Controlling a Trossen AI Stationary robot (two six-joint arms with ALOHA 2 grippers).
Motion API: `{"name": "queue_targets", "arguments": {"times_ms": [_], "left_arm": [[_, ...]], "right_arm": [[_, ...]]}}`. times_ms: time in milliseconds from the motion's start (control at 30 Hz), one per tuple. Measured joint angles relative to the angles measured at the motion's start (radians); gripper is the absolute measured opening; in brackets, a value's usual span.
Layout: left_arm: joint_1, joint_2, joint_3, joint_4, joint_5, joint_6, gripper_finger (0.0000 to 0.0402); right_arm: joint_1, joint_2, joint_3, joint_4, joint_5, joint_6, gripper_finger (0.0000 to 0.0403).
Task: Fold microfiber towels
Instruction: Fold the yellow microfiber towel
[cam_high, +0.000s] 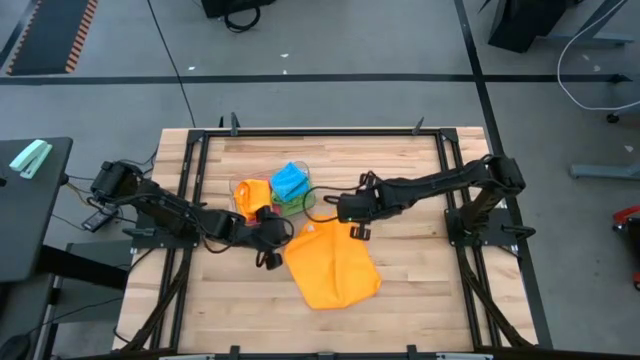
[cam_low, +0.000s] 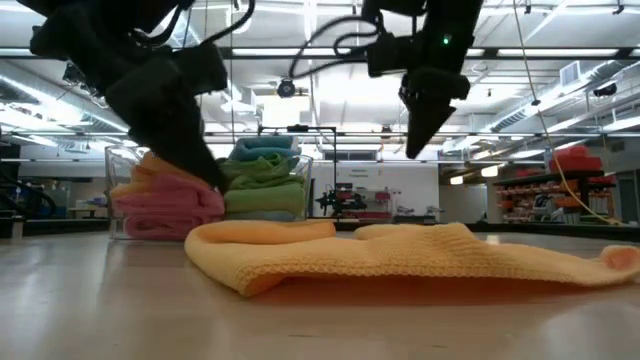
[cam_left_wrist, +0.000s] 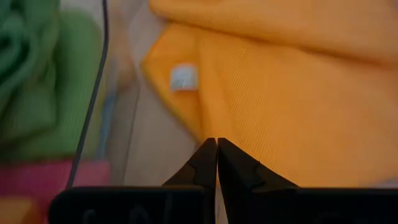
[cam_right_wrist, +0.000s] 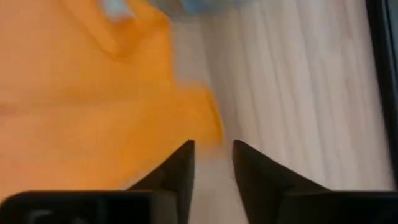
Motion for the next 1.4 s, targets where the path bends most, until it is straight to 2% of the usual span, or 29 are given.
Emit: {"name": "queue_targets", "arguments": {"times_ms": [167, 300, 500, 667, 800, 967, 1033, 1133, 1200, 1400], "left_arm": [[-0.005, 0.0, 0.0, -0.084, 0.016, -0.059, 0.0007], [-0.023, 0.0, 0.0, -0.091, 0.037, -0.065, 0.0011], [-0.065, 0.0, 0.0, -0.089, 0.039, -0.023, 0.0025], [-0.122, 0.0, 0.0, -0.045, 0.046, 0.11, 0.0027], [-0.163, 0.007, 0.0, -0.036, 0.044, 0.29, 0.003], [-0.203, 0.056, 0.001, 0.008, 0.045, 0.453, 0.0059], [-0.212, 0.092, 0.0, 0.044, 0.036, 0.472, 0.0077], [-0.214, 0.154, 0.013, 0.069, -0.031, 0.475, 0.0105], [-0.213, 0.195, 0.048, 0.05, -0.063, 0.49, 0.012], [-0.219, 0.287, 0.195, -0.102, -0.067, 0.554, 0.0143]], "right_arm": [[-0.054, 0.0, 0.005, -0.133, 0.02, -0.002, 0.018], [-0.058, -0.001, -0.016, -0.105, -0.01, 0.0, 0.0195], [0.031, -0.001, -0.135, 0.152, -0.113, -0.042, 0.0194], [0.133, 0.0, -0.208, 0.308, -0.121, 0.001, 0.0189], [0.218, 0.0, -0.235, 0.432, -0.121, 0.041, 0.0188], [0.31, 0.0, -0.256, 0.545, -0.114, 0.072, 0.0188], [0.34, 0.0, -0.257, 0.542, -0.084, 0.088, 0.0188], [0.378, 0.0, -0.257, 0.548, -0.011, 0.112, 0.0188], [0.398, 0.0, -0.257, 0.549, 0.021, 0.121, 0.0188], [0.426, 0.0, -0.257, 0.552, 0.05, 0.143, 0.0188]]}}
